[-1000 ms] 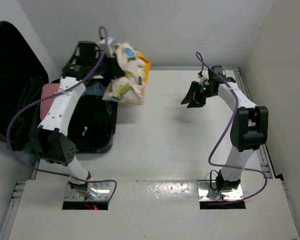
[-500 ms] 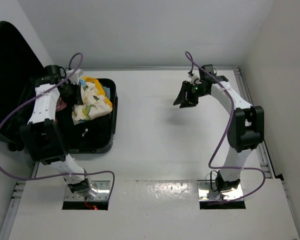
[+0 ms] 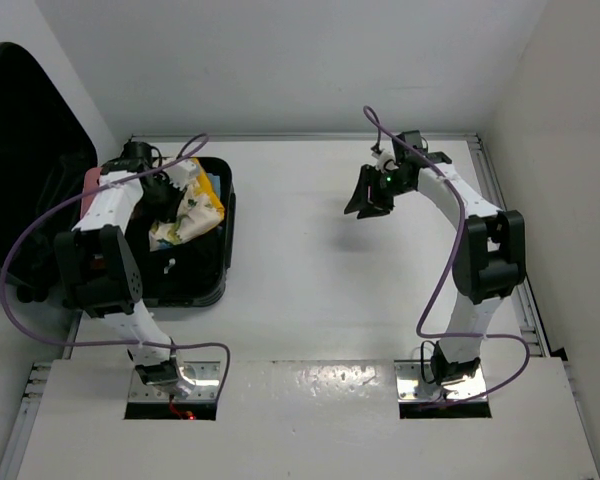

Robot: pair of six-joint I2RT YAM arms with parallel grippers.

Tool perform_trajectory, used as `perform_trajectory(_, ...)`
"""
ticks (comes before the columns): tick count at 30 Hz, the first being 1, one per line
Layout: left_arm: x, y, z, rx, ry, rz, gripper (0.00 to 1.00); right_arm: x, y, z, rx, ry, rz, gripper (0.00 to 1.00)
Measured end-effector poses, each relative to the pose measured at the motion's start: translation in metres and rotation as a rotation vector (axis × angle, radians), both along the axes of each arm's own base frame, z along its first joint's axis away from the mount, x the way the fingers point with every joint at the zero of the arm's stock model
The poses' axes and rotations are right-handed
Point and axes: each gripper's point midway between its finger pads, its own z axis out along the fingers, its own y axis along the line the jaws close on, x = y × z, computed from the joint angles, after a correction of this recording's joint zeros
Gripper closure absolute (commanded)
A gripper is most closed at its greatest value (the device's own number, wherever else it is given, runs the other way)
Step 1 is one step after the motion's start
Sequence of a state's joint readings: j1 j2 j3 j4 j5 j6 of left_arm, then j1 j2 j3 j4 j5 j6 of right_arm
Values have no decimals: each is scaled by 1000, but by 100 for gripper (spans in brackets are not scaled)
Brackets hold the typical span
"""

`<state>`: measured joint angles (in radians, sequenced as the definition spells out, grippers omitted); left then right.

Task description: Pack the luggage

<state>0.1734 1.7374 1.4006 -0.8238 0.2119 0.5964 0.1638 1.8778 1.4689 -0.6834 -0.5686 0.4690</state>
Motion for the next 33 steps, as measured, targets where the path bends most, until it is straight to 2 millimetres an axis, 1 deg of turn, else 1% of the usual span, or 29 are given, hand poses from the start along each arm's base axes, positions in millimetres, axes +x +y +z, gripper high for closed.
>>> perform_trajectory(6, -6, 4, 8, -34, 31, -186, 100, 0, -1, -2, -11, -1, 0, 52)
perform_trajectory(12, -17, 10, 19, -56, 7, -340, 100, -1, -1, -3, -16, -3, 3, 51)
perform_trajectory(15, -24, 13, 33, -58, -32, -380, 100, -2, 1, -3, -18, -6, 12, 51)
perform_trajectory(18, -37, 16, 52, -49, -77, -409, 100, -4, 6, -4, -21, -10, 29, 51)
perform_trajectory(21, -60, 10, 72, -34, -106, -443, 100, -6, 10, -4, -24, -13, 45, 51)
perform_trajectory(23, -70, 0, 84, -24, -126, -475, 100, -8, 13, -4, -24, -13, 54, 51)
perform_trajectory(25, -75, -10, 86, -28, -120, -503, 100, -9, 15, -4, -24, -14, 60, 51)
perform_trajectory(27, -76, -17, 76, -52, -81, -502, 100, -10, 17, -4, -24, -13, 64, 51)
perform_trajectory(28, -74, -18, 66, -68, -47, -490, 100, -10, 18, -4, -24, -13, 67, 51)
perform_trajectory(32, -56, -5, 13, -143, 92, -325, 100, -11, 20, -4, -24, -13, 73, 50)
perform_trajectory(33, -54, -2, 3, -164, 115, -269, 100, -11, 20, -4, -24, -13, 73, 50)
